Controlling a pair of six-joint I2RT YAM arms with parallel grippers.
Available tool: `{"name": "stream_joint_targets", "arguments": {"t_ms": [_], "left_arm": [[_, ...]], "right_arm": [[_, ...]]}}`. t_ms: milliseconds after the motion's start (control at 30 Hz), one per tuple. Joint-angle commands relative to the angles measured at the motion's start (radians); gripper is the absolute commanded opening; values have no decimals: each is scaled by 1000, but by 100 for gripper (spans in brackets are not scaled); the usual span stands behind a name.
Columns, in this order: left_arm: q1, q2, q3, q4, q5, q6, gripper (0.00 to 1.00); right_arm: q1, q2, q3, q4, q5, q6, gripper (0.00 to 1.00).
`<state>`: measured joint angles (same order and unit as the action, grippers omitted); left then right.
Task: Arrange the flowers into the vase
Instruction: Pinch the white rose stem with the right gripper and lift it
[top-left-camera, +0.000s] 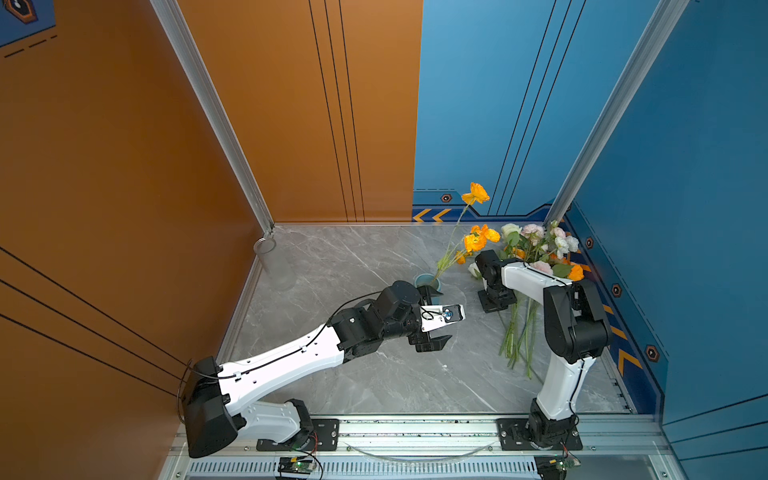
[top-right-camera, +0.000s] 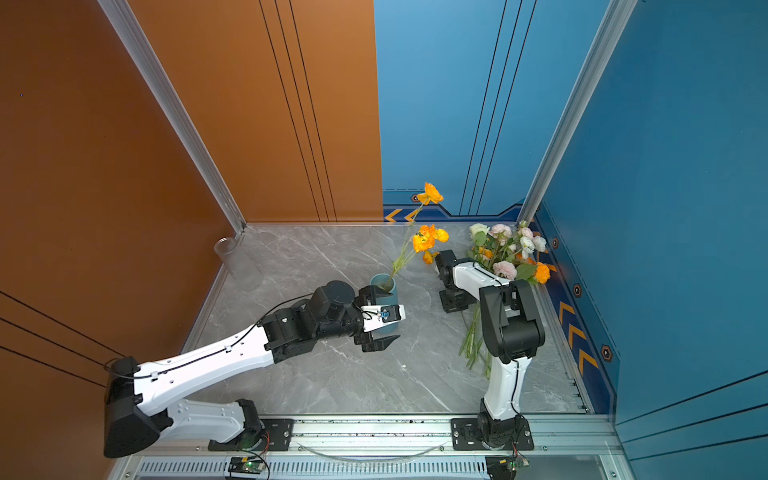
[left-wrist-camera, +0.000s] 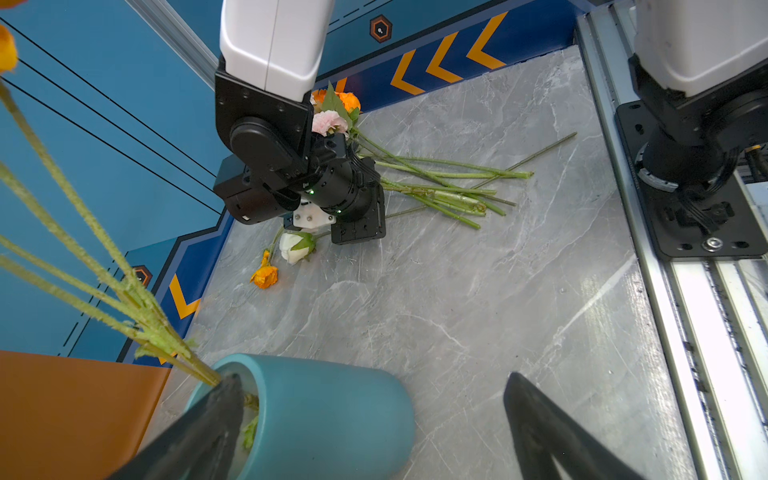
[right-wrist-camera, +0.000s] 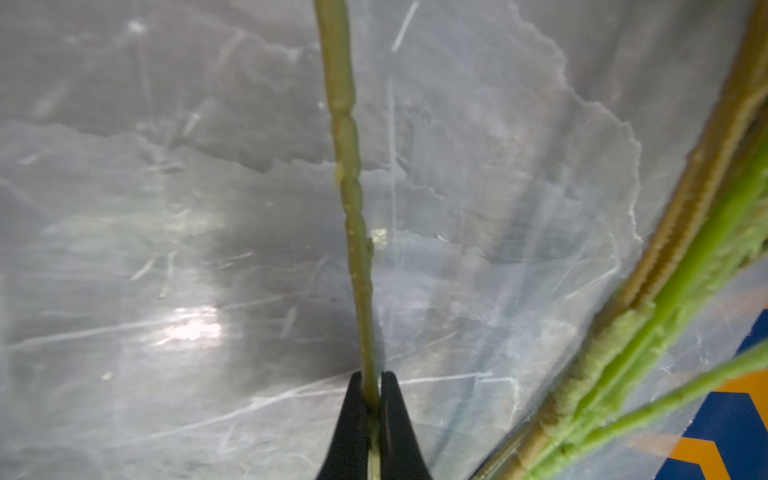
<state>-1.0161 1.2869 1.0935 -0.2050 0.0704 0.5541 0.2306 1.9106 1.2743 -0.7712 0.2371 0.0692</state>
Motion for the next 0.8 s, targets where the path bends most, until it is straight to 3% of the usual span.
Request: {"name": "stream_joint_targets", "arguments": {"t_ms": [0,433,767], "left_arm": [[-10,-3,-15,7,-14,12,98],[-14,-12,-18,7,-18,23,98],[-21,-13,-18,7,-16,26,98]], "right_arm": [[15,10,59,-20,-34,-22,2],[-69,-175,115,46,-407,85,0],[-135,-344,149,34,-504,187,0]]}}
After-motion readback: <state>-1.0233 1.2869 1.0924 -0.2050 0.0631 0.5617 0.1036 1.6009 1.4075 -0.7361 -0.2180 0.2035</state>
